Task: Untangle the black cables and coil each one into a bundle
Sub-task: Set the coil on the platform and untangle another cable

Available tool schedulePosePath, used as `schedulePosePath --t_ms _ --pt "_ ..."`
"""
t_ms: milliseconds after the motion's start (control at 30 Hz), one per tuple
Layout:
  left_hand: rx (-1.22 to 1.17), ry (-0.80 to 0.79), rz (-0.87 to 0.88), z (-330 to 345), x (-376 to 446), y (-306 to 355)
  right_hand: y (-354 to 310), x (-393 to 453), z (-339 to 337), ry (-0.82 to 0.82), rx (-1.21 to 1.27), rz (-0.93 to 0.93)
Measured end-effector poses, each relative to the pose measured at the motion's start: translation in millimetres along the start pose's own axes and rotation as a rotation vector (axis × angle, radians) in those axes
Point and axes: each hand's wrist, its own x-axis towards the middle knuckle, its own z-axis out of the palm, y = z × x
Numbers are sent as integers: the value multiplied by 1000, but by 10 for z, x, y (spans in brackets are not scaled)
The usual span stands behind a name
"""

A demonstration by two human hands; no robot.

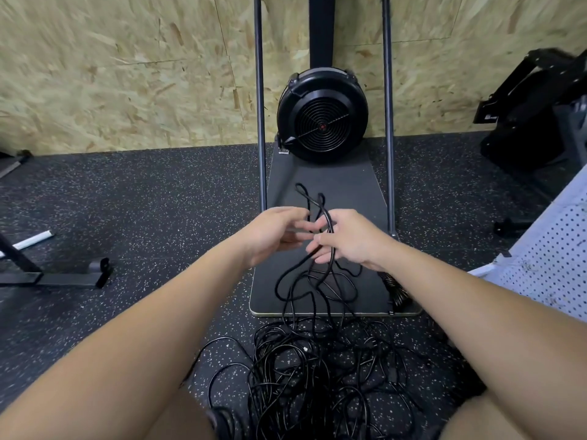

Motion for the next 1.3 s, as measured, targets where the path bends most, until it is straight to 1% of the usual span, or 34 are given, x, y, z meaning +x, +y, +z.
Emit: schedulePosePath --t_ms 100,233,300,333,400,533,633,667,733,800,833,867,933,1000,1033,1067,1133,1167,1267,1300 --pt "59 -124 48 -87 -41 -75 -78 21 -74 82 8 -57" --pt "291 -237 111 -70 -120 -177 -251 -7 -113 124 102 -122" --pt "383 -222 113 -22 -134 -252 -347 -34 -122 158 142 -165" --pt "411 -178 127 10 -136 -293 -393 -49 -127 179 156 -185" --pt "414 -127 151 70 -130 -371 -478 -94 -141 214 188 -220" --pt "493 -205 214 149 -140 -440 -559 -161 -171 256 245 -256" --pt "474 -248 206 164 -151 -410 -547 -172 -213 278 278 -277" --pt "484 -252 221 169 -149 -397 -546 -171 -227 286 299 -285" --pt "515 -206 262 185 -140 -359 -523 -145 -258 264 357 -288" --pt "442 -97 258 188 -99 -323 -462 -100 -291 198 359 -262" --pt "395 -37 263 180 -72 -289 -398 -66 -305 159 299 -226" --pt "356 17 276 171 -44 -242 -324 -47 -320 108 199 -174" --pt "290 92 295 156 -17 -118 -154 -48 -318 -67 -69 -43" --pt "145 110 286 155 -4 -13 -1 -81 -233 -256 -306 50" --pt "65 101 278 160 8 18 65 -85 -168 -307 -364 57" --pt "-11 98 270 172 20 41 96 -104 -95 -318 -405 45" --pt "-148 122 264 207 39 75 132 -96 48 -264 -490 -12" --pt "-217 135 270 219 52 92 147 -69 107 -233 -489 -32" --pt "-396 184 293 213 111 150 180 -42 241 -183 -334 -36" --pt "-427 202 296 205 128 160 194 -29 268 -171 -325 -70"
